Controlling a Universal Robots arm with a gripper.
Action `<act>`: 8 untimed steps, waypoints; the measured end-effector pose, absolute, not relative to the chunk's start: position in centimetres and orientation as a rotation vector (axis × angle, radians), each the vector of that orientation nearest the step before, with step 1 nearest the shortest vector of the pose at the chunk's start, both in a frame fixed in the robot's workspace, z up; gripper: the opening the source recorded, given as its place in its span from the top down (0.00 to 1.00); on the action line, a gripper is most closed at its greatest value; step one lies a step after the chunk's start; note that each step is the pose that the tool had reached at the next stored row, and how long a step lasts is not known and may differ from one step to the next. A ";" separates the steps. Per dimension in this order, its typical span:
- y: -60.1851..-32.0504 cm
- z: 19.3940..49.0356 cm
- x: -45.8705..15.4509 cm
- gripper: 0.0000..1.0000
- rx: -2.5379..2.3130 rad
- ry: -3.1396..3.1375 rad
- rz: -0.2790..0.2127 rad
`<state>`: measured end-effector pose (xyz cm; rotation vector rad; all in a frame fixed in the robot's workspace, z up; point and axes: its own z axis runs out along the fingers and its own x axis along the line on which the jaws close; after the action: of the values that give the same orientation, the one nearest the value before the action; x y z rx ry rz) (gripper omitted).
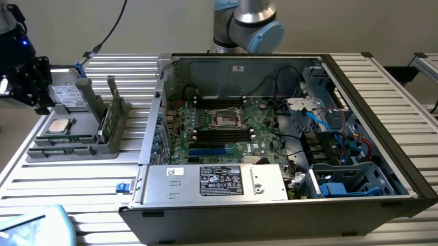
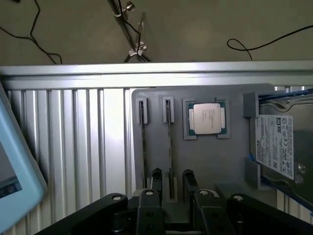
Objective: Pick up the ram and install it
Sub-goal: 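Pick up the ram and move it above insertion slot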
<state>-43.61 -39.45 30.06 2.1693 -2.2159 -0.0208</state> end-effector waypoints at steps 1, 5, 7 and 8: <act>-39.6 29.9 -43.6 0.69 2.173 -2.213 -0.021; -40.1 29.1 -43.8 0.69 2.186 -2.202 -0.024; -40.5 28.8 -43.8 0.69 2.193 -2.195 -0.028; -40.7 28.6 -43.8 0.69 2.197 -2.192 -0.030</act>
<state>-43.78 -40.68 28.58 2.1974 -2.1917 -0.0304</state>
